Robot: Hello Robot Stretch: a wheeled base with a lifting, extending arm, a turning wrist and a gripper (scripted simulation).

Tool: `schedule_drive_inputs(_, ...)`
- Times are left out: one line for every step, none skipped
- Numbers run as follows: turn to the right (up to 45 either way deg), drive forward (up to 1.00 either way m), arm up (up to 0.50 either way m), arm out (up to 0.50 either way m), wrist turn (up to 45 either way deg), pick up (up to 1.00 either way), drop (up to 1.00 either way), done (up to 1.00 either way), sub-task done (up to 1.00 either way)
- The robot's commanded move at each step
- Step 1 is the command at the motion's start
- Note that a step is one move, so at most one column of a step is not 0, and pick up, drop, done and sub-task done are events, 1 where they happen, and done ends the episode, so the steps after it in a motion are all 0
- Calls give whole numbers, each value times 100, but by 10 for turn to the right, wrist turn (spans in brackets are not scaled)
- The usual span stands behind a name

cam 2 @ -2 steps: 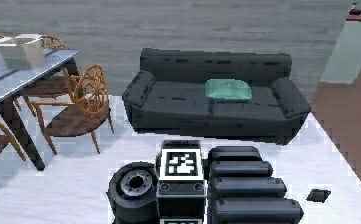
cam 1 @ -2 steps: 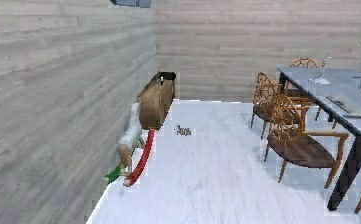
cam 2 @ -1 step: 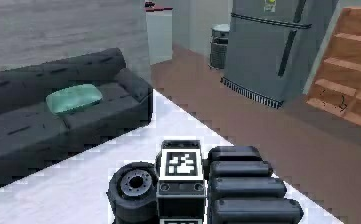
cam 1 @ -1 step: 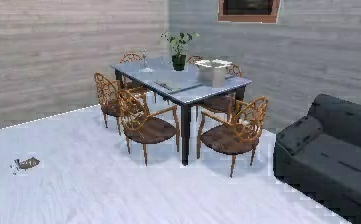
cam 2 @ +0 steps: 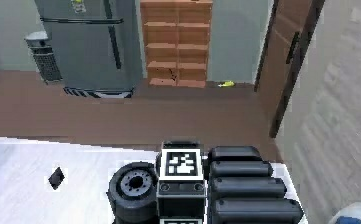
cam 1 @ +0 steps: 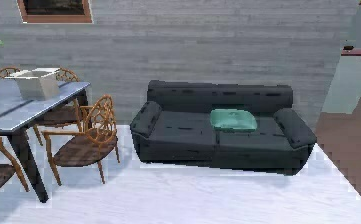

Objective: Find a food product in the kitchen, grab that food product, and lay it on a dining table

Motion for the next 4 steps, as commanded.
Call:
schedule_drive_inputs(60,0,0,0,0,0,0,0,0)
schedule_drive_inputs(0,15,0,0,0,0,0,0,0)
schedule_drive_inputs(-450,0,0,0,0,0,0,0,0)
schedule_drive_inputs(-420,0,0,0,0,0,0,0,0)
